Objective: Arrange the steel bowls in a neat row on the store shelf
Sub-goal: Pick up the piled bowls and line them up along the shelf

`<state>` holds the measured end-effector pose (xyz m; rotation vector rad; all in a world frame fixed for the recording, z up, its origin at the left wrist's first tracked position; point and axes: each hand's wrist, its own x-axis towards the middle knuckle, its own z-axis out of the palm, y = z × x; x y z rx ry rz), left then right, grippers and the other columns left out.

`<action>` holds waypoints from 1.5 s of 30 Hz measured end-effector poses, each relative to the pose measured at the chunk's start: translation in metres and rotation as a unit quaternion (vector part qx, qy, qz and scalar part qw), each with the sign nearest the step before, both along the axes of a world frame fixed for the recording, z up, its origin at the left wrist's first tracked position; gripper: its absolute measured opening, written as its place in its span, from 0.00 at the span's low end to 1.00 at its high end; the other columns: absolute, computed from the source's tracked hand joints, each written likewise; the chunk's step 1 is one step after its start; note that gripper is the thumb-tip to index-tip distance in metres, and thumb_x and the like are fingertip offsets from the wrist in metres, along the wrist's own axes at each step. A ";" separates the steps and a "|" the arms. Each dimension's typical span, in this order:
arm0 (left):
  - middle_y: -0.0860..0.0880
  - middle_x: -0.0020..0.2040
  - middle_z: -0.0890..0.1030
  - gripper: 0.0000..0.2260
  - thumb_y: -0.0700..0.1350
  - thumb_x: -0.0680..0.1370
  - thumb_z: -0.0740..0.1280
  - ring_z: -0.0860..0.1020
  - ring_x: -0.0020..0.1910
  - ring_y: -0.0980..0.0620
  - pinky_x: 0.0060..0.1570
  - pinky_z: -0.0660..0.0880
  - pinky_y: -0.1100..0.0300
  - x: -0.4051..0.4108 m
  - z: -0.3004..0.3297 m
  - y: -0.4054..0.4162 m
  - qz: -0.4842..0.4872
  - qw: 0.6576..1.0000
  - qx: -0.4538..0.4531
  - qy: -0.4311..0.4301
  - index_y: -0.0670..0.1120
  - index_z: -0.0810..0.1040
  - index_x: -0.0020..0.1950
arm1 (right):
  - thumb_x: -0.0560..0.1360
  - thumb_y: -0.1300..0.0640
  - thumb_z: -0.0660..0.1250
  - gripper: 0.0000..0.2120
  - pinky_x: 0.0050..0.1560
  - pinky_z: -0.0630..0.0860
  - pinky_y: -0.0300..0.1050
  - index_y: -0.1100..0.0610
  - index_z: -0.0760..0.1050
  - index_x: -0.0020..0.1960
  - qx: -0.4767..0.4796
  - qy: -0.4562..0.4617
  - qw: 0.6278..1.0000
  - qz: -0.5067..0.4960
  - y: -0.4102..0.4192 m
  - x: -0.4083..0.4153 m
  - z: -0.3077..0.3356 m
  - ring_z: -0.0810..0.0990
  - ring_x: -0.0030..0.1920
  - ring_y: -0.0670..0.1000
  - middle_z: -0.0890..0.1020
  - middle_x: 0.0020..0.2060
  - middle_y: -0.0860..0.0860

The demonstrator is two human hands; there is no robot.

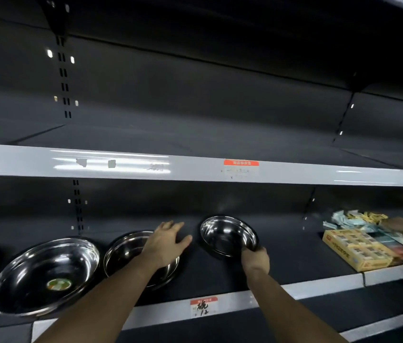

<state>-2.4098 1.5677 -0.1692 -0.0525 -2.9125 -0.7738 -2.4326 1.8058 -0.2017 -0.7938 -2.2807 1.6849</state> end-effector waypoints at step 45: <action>0.45 0.77 0.63 0.30 0.62 0.79 0.57 0.57 0.77 0.45 0.75 0.56 0.52 0.077 0.003 -0.156 0.188 0.982 -0.008 0.002 0.49 0.59 0.78 | 0.75 0.68 0.60 0.18 0.33 0.83 0.48 0.51 0.71 0.60 -0.143 0.066 0.956 0.247 -0.149 0.015 0.004 0.86 0.29 0.55 0.80 0.48 0.54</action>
